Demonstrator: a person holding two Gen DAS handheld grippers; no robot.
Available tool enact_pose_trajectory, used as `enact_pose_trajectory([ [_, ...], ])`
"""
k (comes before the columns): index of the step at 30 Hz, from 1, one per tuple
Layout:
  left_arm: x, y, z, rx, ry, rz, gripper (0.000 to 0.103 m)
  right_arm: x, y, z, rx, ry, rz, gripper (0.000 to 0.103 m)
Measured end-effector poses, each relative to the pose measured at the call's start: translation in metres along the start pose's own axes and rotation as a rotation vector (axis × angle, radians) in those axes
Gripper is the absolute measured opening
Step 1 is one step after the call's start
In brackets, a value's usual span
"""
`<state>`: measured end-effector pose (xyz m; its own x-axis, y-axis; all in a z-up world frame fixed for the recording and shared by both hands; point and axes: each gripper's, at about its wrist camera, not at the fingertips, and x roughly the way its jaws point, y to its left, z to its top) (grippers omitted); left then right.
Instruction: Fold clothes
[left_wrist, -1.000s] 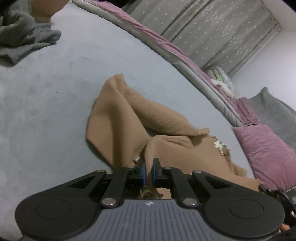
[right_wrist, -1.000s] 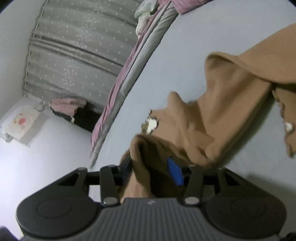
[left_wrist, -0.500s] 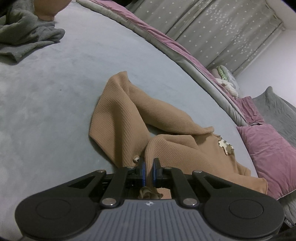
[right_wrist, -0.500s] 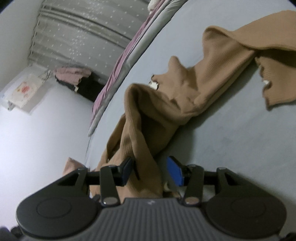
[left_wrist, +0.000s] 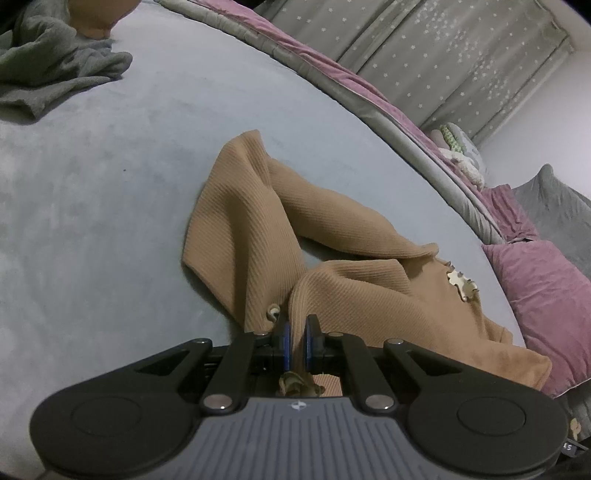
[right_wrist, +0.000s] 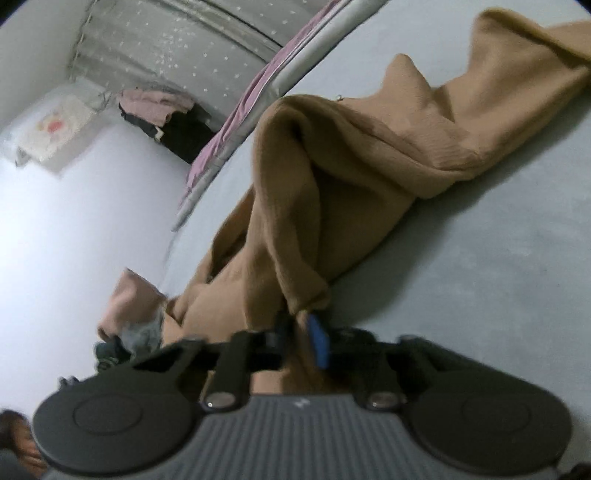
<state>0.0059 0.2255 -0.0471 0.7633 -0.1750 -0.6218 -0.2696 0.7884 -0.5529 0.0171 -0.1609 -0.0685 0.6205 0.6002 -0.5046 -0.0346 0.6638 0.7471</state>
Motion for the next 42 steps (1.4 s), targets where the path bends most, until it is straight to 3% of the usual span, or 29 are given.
enact_pose_trajectory([
  [9,-0.017,-0.008,0.002,-0.044,0.009,-0.017,0.006,-0.068,0.008,0.002,-0.001,-0.076,-0.091,0.007],
  [15,-0.043,-0.019,-0.013,-0.029,0.085,-0.005,0.006,-0.127,-0.012,-0.02,0.119,-0.1,-0.064,0.007],
  [25,-0.11,-0.028,-0.045,-0.094,0.209,-0.113,0.006,-0.199,-0.037,-0.055,0.297,-0.107,-0.025,0.007],
  [36,-0.146,-0.031,-0.082,0.001,0.282,-0.082,0.003,-0.245,-0.07,-0.092,0.377,-0.127,-0.086,0.004],
  [39,-0.147,-0.026,-0.091,0.029,0.265,-0.037,0.006,-0.246,-0.071,-0.099,0.37,-0.146,-0.113,0.012],
  [41,-0.148,-0.018,-0.096,0.024,0.258,-0.018,0.017,-0.246,-0.072,-0.104,0.367,-0.155,-0.12,0.038],
  [42,-0.149,-0.014,-0.097,0.01,0.255,-0.016,0.027,-0.245,-0.072,-0.106,0.363,-0.154,-0.121,0.045],
])
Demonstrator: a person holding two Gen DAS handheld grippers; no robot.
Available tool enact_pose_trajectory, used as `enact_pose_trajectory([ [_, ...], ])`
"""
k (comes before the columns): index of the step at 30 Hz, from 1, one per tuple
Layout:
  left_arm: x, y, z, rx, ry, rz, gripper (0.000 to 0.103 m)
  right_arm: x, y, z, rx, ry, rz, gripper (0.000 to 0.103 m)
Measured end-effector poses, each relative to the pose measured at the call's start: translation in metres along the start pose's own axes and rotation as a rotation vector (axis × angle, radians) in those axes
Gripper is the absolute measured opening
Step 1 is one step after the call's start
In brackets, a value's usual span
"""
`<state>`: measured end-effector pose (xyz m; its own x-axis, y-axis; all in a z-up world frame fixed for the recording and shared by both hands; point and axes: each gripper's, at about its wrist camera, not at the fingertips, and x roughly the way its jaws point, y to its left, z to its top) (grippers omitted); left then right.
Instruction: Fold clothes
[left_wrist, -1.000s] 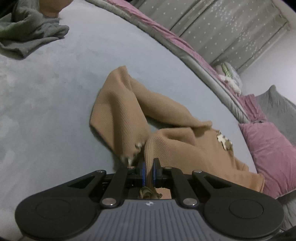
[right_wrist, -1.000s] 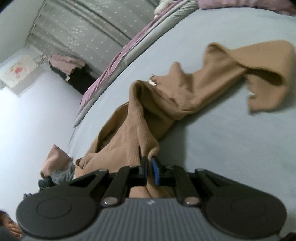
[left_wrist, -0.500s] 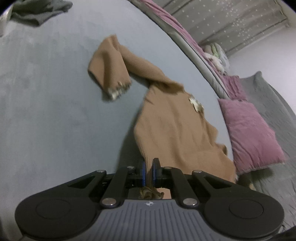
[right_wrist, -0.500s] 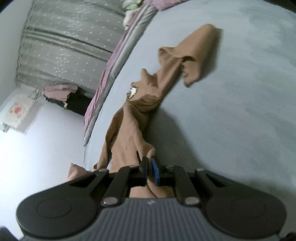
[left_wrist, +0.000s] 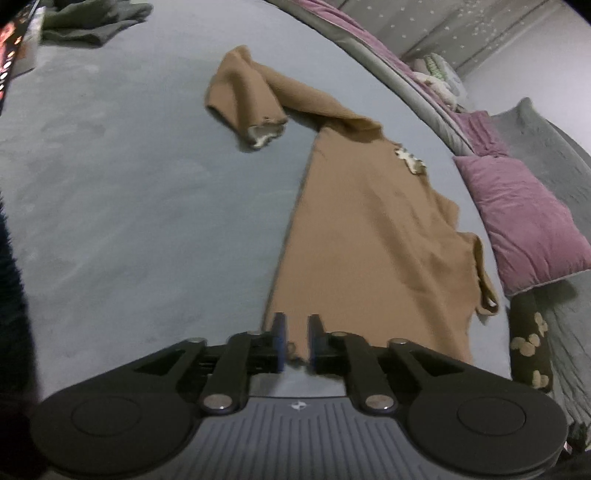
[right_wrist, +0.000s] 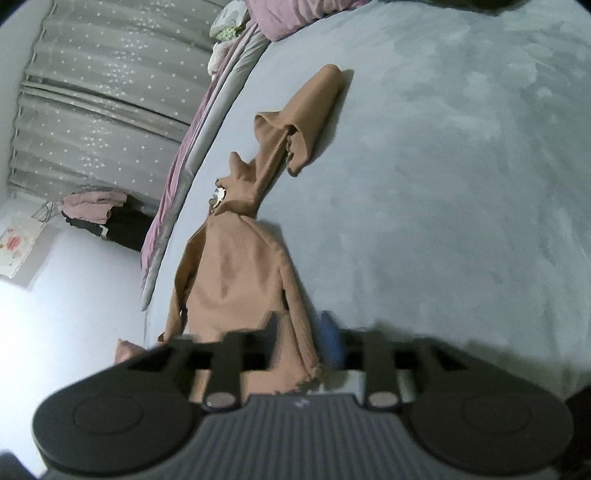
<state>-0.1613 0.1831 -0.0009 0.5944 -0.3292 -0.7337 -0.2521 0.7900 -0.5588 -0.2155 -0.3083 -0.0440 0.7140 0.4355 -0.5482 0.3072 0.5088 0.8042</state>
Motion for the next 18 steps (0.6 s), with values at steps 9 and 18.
enact_pose_trajectory([
  [9,0.014,0.018,0.002,-0.059,-0.025,-0.017,0.036,0.025,-0.005,-0.014,-0.011,0.035,-0.018,0.047],
  [18,0.048,0.024,-0.013,-0.094,-0.057,-0.124,0.006,0.055,-0.004,-0.023,-0.001,0.025,0.025,0.02],
])
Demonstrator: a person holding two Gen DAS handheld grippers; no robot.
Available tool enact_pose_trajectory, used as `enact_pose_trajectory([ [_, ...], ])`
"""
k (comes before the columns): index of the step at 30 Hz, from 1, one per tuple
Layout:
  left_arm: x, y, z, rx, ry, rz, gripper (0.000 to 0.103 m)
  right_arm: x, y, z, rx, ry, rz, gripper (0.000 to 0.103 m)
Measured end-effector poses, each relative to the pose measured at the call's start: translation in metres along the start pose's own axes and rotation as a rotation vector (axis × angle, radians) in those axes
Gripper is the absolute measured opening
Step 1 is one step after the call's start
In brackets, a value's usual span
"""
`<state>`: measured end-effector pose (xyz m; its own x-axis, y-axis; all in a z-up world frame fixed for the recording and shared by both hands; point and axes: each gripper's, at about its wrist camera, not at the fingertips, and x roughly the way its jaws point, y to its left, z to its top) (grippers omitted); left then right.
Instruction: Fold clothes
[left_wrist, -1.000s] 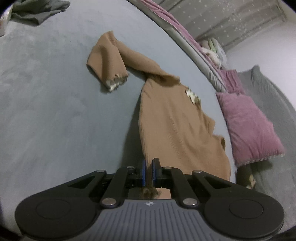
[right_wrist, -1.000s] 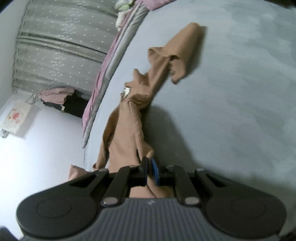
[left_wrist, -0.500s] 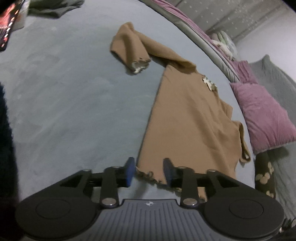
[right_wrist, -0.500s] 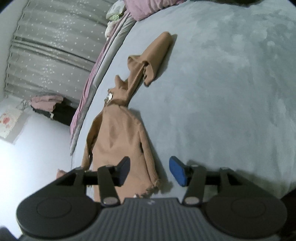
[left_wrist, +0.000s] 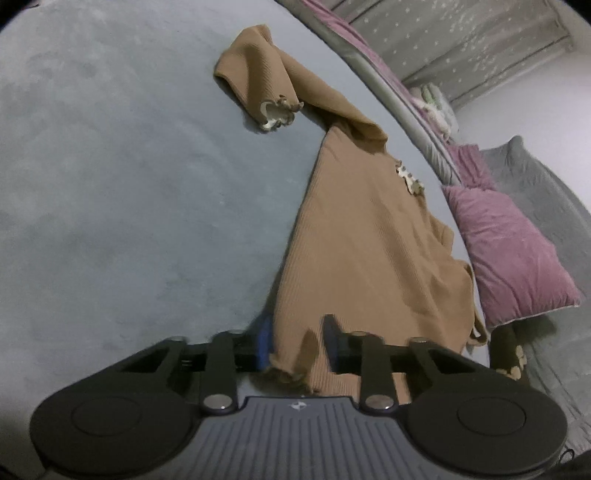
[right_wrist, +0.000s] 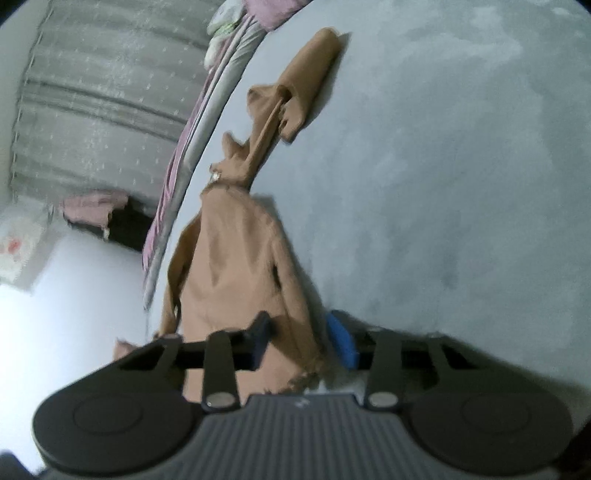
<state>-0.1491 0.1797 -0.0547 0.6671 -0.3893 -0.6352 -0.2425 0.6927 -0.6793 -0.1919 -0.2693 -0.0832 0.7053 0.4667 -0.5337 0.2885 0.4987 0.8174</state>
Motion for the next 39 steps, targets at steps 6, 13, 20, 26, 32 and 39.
enact_pose_trajectory([
  [6,-0.031,-0.015,0.0,-0.021,-0.072,-0.044,0.005,-0.009,0.017,-0.005,-0.003,-0.018,0.094,0.01],
  [13,-0.073,-0.035,0.005,-0.043,-0.129,-0.011,0.005,-0.045,0.044,0.008,-0.058,-0.083,0.093,0.009],
  [20,-0.058,-0.011,-0.007,-0.029,-0.072,0.1,0.003,-0.029,0.025,-0.002,-0.089,-0.025,-0.04,0.009],
  [26,-0.049,-0.004,-0.012,0.001,-0.052,0.143,0.006,-0.015,0.01,-0.011,-0.12,-0.022,-0.131,0.015],
  [32,-0.055,-0.015,-0.006,0.062,-0.111,0.168,0.025,-0.022,0.024,-0.01,-0.206,-0.064,-0.151,0.041],
  [39,-0.036,-0.042,0.003,0.159,-0.109,0.149,0.036,-0.009,0.033,0.006,-0.213,-0.051,-0.15,0.045],
])
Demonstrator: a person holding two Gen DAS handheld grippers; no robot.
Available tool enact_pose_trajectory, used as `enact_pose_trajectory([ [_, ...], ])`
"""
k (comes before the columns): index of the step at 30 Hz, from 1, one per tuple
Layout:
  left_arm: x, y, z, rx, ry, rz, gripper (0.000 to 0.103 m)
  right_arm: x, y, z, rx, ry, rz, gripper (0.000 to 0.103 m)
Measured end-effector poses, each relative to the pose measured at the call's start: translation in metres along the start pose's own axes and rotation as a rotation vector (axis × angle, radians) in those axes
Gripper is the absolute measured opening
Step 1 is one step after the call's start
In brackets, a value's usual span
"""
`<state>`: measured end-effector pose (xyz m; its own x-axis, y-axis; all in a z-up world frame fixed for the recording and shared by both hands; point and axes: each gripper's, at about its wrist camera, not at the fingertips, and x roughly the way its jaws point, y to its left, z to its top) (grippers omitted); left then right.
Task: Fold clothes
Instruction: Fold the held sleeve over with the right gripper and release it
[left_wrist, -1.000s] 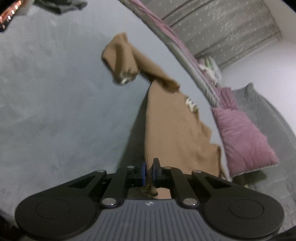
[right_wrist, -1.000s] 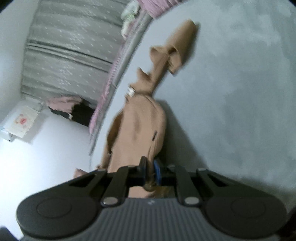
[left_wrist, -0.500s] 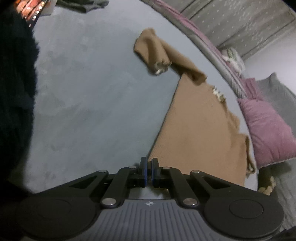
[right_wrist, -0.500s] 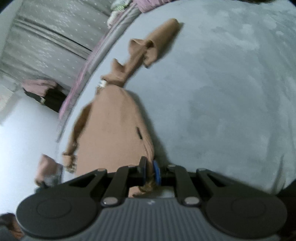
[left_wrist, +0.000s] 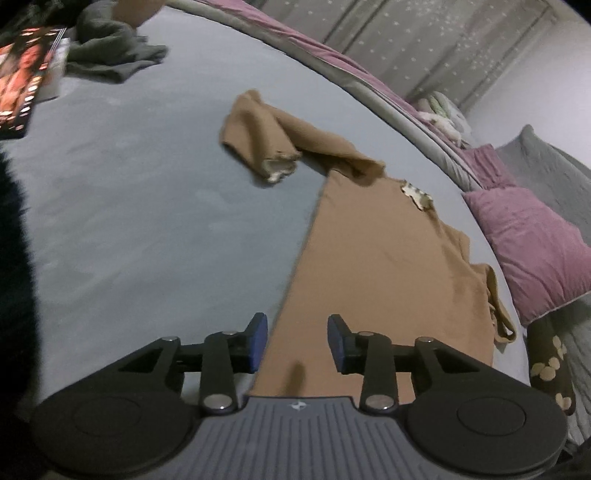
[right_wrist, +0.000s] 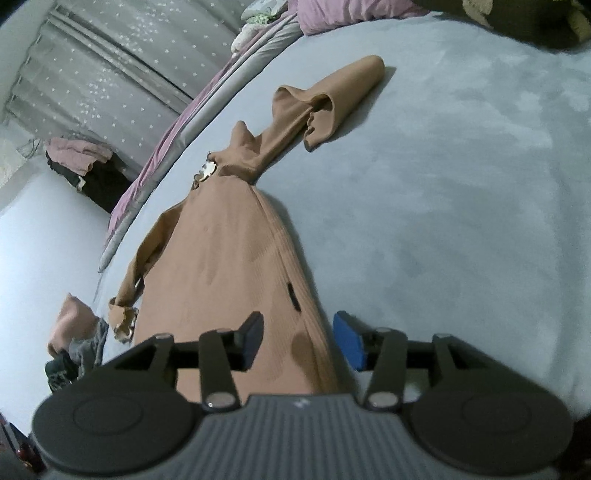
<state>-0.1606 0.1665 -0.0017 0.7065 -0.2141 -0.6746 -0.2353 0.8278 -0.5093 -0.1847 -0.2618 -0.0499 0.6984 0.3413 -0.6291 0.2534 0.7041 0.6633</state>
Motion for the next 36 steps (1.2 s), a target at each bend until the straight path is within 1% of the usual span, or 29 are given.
enact_pose_trajectory([
  [5,0.021,-0.017,0.01,0.042,0.017,-0.01,0.037,0.019,-0.001,0.022,0.047,0.002,0.026,0.046],
  [9,0.047,-0.031,0.017,0.075,0.037,-0.012,0.037,0.035,-0.002,0.041,0.077,0.0,0.047,0.048],
  [17,0.092,-0.053,0.034,0.13,0.052,0.006,0.037,0.074,-0.005,0.079,0.138,-0.001,0.087,0.049],
  [25,0.133,-0.085,0.048,0.214,0.048,-0.022,0.039,0.118,-0.008,0.119,0.211,-0.043,0.133,0.051],
  [28,0.148,-0.096,0.049,0.243,0.02,-0.038,0.043,0.135,-0.004,0.135,0.218,-0.061,0.128,0.051],
  [31,0.158,-0.103,0.045,0.266,-0.034,-0.062,0.048,0.152,0.0,0.151,0.217,-0.079,0.121,0.05],
  [33,0.162,-0.106,0.044,0.274,-0.065,-0.068,0.049,0.162,0.002,0.158,0.201,-0.093,0.114,0.049],
  [36,0.168,-0.11,0.043,0.287,-0.108,-0.075,0.049,0.175,0.004,0.164,0.167,-0.128,0.116,0.042],
])
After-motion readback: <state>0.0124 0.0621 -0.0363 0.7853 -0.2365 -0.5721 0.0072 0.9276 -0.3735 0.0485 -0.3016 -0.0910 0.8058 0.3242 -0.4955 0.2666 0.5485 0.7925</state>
